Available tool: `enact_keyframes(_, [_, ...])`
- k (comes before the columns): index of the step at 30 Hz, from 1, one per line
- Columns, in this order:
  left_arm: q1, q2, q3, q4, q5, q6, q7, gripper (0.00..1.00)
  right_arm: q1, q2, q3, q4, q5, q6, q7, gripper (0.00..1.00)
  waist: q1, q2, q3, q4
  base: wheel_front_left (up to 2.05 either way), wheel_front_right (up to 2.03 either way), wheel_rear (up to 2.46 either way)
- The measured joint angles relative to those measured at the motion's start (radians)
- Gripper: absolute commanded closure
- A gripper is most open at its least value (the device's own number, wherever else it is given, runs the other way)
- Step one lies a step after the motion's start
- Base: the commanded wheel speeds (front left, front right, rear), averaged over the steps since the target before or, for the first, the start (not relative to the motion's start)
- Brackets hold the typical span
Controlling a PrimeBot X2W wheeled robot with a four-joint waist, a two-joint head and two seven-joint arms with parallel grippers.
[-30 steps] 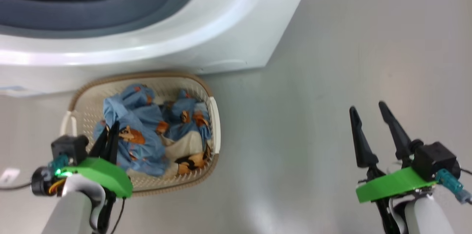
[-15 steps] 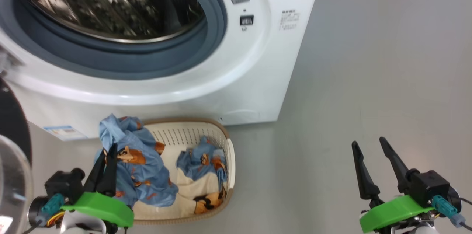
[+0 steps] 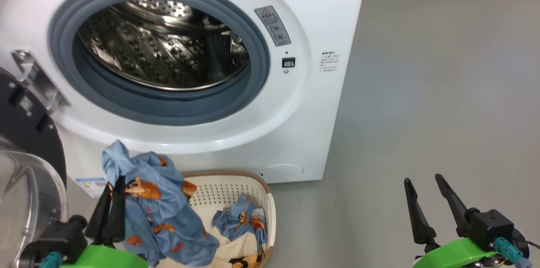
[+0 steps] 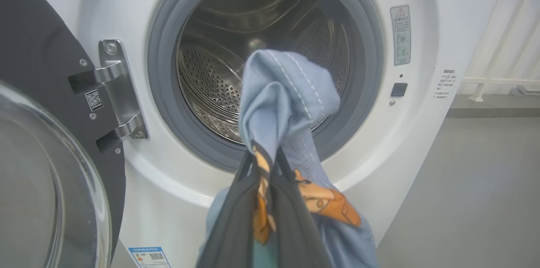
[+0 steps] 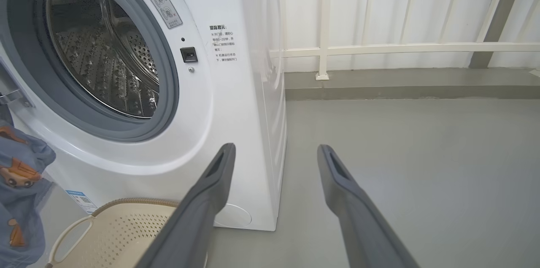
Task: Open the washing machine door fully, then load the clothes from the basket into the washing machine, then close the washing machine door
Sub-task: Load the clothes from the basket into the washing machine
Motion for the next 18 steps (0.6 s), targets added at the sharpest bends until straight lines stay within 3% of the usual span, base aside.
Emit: enact_keyframes(18, [0.101, -0.015, 0.022, -0.056, 0.007, 0.017, 0.000, 1.00, 0.026, 0.000, -0.002, -0.008, -0.010, 0.000, 0.000, 0.00, 0.0000, 0.0000, -0.053, -0.017, 0.00, 0.00, 0.00])
